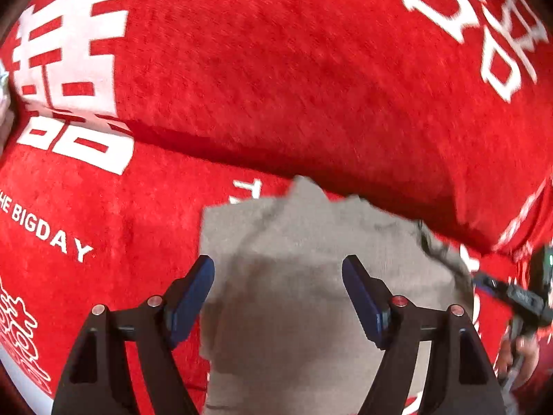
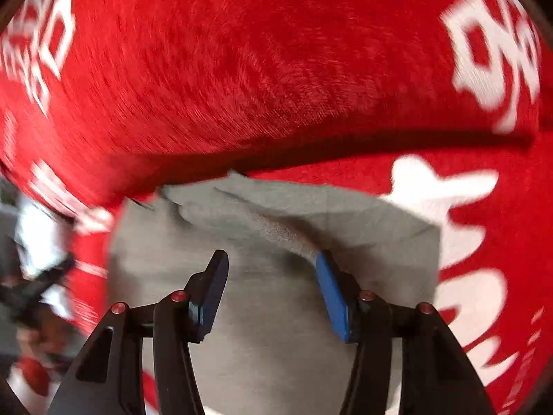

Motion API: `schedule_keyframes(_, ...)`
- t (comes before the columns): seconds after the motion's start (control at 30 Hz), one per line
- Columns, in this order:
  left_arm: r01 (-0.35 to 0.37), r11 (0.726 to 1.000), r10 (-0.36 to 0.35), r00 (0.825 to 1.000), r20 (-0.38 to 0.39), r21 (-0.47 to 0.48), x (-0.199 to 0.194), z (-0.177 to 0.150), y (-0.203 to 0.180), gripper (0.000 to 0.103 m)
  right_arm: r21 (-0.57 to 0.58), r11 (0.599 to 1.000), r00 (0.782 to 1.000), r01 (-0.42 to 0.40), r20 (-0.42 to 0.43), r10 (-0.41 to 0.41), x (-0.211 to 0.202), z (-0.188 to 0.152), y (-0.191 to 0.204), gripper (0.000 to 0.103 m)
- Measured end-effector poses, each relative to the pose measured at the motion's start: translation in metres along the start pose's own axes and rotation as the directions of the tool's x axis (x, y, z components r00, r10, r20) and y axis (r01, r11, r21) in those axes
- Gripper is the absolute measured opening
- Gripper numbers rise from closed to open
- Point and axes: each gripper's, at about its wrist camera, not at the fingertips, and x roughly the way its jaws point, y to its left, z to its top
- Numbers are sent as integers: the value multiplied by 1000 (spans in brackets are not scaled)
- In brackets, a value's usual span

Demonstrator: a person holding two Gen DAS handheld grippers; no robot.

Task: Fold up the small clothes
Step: 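Pat the folded sweater flat with both open grippers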

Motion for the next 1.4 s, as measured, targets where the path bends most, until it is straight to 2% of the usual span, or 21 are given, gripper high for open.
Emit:
schedule_keyframes(0.13,-34,998,38,996,-75,57,27,-21,-13,77,-70,993,995,96,-33,-99,26,10,3,54)
schedule_keyframes(0.2,-46,997,52,993,-103,66,46,-30,-21,77,-64,992,993,109,-31,-112,34,15,-1,41)
schedule_keyframes(0.27,-78,995,85,990,-114,70,57,-37,-23,77,15,991,991,129,-25,-129,37,20,-18,41)
schedule_keyframes(0.3,-94,993,102,988,-119,68,62,-39,-23,77,103,986,991,133,-29,-131,39,23,-36,41)
schedule_keyframes(0.37,-114,993,119,984,-135,40,68,-43,-21,77,239,966,996,95,-22,-92,38,23,-65,37)
schedule_keyframes(0.43,-122,992,123,984,-132,19,66,-43,-17,77,286,956,997,70,-5,-71,32,24,-79,35)
schedule_keyframes(0.5,-136,991,137,983,-119,20,59,-42,-14,77,259,959,993,112,6,-118,22,24,-84,36)
schedule_keyframes(0.53,-144,989,146,983,-115,22,56,-42,-13,77,260,961,994,100,11,-106,18,23,-87,38)
schedule_keyframes(0.67,-163,987,163,979,-121,3,42,-42,1,77,269,961,998,-60,12,59,-3,2,-96,42)
schedule_keyframes(0.77,-152,988,147,976,-162,-19,34,-53,12,77,271,950,985,-153,-39,170,-15,-30,-101,44)
schedule_keyframes(0.97,-118,993,109,970,-217,-28,29,-77,29,77,295,938,970,-179,-104,218,-27,-86,-112,44)
schedule_keyframes(1.07,-99,995,90,966,-242,-26,32,-90,38,77,307,938,972,-163,-116,207,-24,-97,-118,44)
schedule_keyframes(1.2,-66,997,55,963,-265,-33,36,-97,45,77,339,927,978,-159,-78,196,-26,-103,-120,44)
schedule_keyframes(1.4,20,999,-28,962,-273,-31,40,-93,45,76,352,928,987,-124,-52,152,-31,-103,-112,44)
